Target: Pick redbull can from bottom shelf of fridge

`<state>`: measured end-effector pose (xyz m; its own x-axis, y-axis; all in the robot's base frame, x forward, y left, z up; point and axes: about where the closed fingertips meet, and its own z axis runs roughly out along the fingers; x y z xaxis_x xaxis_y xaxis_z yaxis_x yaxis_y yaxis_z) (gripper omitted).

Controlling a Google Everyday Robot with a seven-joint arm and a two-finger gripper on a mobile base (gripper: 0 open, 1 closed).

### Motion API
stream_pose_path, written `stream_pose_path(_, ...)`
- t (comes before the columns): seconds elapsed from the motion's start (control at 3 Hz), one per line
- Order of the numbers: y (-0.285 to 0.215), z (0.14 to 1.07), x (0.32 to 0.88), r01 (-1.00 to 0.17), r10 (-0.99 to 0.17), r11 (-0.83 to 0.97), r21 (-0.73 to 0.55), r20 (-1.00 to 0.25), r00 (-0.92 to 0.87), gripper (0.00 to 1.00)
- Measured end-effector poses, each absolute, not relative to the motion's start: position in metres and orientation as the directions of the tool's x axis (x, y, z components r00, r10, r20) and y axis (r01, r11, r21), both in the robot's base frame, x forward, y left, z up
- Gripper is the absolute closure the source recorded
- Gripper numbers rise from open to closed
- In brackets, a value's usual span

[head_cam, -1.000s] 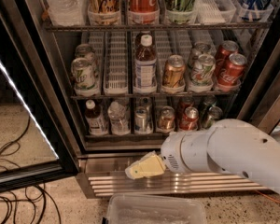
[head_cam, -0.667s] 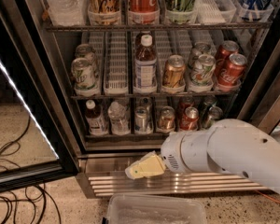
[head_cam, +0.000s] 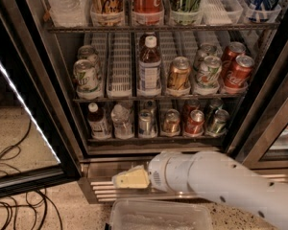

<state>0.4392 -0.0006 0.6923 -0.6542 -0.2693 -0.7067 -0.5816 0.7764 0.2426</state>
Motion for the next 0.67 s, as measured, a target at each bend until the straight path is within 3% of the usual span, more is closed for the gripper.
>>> stream_pose_path(0.67,0.017,0.638,0.430,-0.415,-0.114,0.861,0.296,-0.682,-0.722,0.00)
